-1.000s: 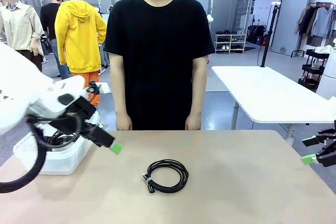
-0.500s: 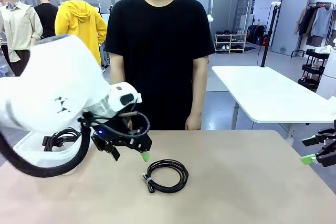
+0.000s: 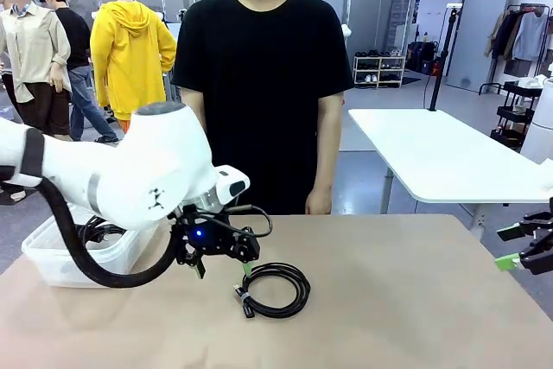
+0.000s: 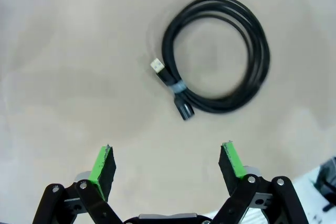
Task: Organize and store the cables.
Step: Place the USB Extension Cable into the Organizing box.
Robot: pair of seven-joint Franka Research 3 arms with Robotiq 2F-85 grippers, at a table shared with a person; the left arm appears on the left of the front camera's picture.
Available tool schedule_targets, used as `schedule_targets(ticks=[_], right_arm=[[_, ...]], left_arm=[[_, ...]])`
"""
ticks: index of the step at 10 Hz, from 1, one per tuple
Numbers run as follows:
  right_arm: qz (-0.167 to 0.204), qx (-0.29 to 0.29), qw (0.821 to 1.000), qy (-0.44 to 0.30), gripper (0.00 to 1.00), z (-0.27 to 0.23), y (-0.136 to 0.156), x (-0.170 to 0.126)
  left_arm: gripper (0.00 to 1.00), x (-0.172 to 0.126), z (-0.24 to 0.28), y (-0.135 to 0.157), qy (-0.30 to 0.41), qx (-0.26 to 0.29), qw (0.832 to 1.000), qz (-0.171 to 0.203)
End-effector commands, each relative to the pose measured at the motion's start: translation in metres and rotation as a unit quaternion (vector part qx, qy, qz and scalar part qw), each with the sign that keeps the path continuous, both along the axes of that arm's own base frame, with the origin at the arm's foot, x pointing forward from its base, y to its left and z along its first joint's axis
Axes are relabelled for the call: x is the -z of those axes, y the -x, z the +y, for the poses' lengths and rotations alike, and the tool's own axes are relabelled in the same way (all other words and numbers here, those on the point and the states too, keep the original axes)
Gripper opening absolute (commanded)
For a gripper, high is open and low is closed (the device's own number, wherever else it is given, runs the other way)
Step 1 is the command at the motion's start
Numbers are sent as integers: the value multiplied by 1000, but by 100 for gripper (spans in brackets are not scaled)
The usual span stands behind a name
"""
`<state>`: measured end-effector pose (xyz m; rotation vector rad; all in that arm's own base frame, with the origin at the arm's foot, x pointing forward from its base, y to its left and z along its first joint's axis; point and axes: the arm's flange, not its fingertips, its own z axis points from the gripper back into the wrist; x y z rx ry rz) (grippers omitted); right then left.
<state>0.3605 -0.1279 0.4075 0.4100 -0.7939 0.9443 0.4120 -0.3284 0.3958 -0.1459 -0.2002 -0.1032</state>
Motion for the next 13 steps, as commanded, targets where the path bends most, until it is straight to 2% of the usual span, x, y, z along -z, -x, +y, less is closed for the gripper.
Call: schedule_targets(ticks=[1, 5, 8, 13], right_arm=[[4, 7, 1000, -9, 100, 1, -2, -3], [4, 7, 1000, -9, 100, 1, -2, -3], [4, 7, 1000, -9, 100, 1, -2, -3], [4, 7, 1000, -9, 100, 1, -2, -3]], left_arm=[[100, 17, -30, -20, -14, -50, 999, -1], [100, 52, -45, -39, -31, -125, 991, 27], [100, 76, -58, -41, -59, -133, 989, 40], [100, 86, -58, -48, -47, -168, 984, 32]])
